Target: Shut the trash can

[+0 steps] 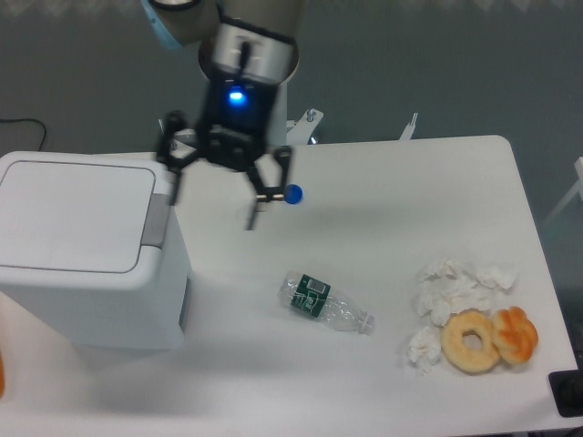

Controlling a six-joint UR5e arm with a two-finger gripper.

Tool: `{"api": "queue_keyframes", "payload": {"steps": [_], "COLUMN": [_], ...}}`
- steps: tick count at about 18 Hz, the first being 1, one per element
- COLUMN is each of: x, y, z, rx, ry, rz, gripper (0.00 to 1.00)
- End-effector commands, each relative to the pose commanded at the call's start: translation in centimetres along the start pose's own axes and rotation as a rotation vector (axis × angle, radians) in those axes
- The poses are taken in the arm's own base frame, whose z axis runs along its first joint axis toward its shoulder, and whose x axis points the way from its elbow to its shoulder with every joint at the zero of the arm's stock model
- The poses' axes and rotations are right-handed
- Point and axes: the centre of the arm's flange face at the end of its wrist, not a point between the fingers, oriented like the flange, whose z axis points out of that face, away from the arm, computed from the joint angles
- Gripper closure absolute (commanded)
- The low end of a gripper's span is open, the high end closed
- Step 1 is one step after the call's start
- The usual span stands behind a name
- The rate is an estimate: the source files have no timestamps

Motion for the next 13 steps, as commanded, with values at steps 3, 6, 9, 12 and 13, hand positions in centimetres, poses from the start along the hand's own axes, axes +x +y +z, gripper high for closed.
{"api": "queue_keyframes", "payload": {"steps": [3,6,9,12,13], "x": [-2.4,-3.7,-4.8,-5.5,-5.7], "y": [1.4,2.0,2.8,3.3,3.4], "z": [-0.4,-0.9,-0.4,-0.6,-0.5], "rx": [-0.012,-0.022,-0.076,-0.131,-0.138], "ry": [-0.027,-0.048,-0.088,-0.134,-0.135], "rz": [0.069,0.128,0.214,0.292,0.311], "gripper": [0.0,0.0,0.0,0.0,0.0]}}
